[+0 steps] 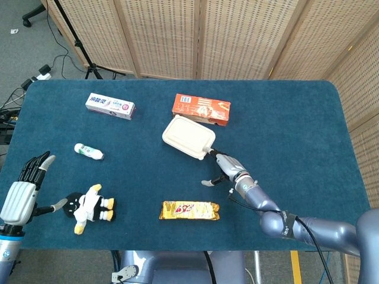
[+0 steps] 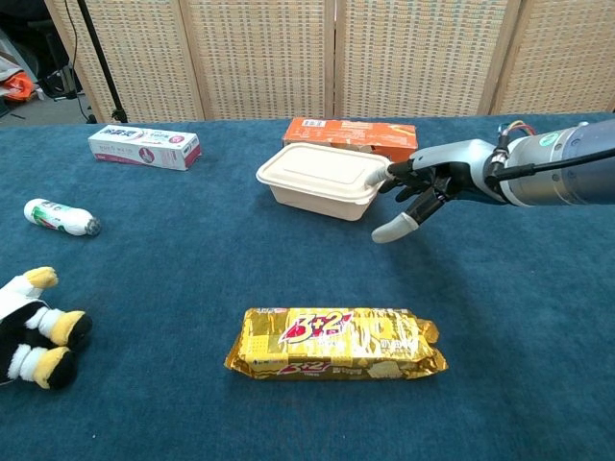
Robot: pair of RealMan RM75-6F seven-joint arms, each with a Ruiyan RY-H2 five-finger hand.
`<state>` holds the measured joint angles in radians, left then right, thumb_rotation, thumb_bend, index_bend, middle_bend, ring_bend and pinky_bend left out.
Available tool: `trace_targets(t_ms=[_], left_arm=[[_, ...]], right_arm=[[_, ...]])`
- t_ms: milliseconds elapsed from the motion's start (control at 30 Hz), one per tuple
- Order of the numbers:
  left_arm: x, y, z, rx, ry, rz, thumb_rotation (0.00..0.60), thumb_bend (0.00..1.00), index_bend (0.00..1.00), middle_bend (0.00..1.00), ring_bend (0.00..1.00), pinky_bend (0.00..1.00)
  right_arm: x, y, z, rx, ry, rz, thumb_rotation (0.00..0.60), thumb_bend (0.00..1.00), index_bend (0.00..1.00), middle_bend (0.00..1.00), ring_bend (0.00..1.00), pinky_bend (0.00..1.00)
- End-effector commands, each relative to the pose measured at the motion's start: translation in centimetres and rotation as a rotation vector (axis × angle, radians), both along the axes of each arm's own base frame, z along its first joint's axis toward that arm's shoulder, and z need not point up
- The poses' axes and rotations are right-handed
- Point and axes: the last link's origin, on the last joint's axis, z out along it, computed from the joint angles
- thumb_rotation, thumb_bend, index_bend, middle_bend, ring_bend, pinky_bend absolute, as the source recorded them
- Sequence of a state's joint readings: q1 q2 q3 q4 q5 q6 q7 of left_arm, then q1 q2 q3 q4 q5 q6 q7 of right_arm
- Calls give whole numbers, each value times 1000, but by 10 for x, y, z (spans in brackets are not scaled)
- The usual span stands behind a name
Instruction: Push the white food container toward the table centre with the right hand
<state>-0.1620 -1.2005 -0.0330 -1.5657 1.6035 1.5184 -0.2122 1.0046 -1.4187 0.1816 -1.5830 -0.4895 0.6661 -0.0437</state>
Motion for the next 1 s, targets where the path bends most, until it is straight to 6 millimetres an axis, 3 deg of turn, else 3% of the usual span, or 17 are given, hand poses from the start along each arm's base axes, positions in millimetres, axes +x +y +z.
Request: trace_targets(t_ms=[33,233,633,800,1000], left_arm=[[0,0,0,0,0,-1,600,101,0,0,0,28],[1,-1,-1,-2,4,-5,600,101,0,0,0,28],[2,-1,-5,-8,18,-5,600,101,0,0,0,28],[1,-1,-6,-8,24,0,600,101,0,0,0,28],[1,-1,-8,-4,31,6,600,101,0,0,0,28]], right_arm=[[-4,-1,4,-14,10,-9,600,256,21,0,0,42],[-14,-2,15,-45,30,-23,600,245,21,0,0,42],[-59,1,65,-144,43,-86,600,247,21,0,0,42],[-77,11,88,-186,43,-82,600,246,21,0,0,42],[-111,38,122,-255,13,-92,600,250,21,0,0,42]])
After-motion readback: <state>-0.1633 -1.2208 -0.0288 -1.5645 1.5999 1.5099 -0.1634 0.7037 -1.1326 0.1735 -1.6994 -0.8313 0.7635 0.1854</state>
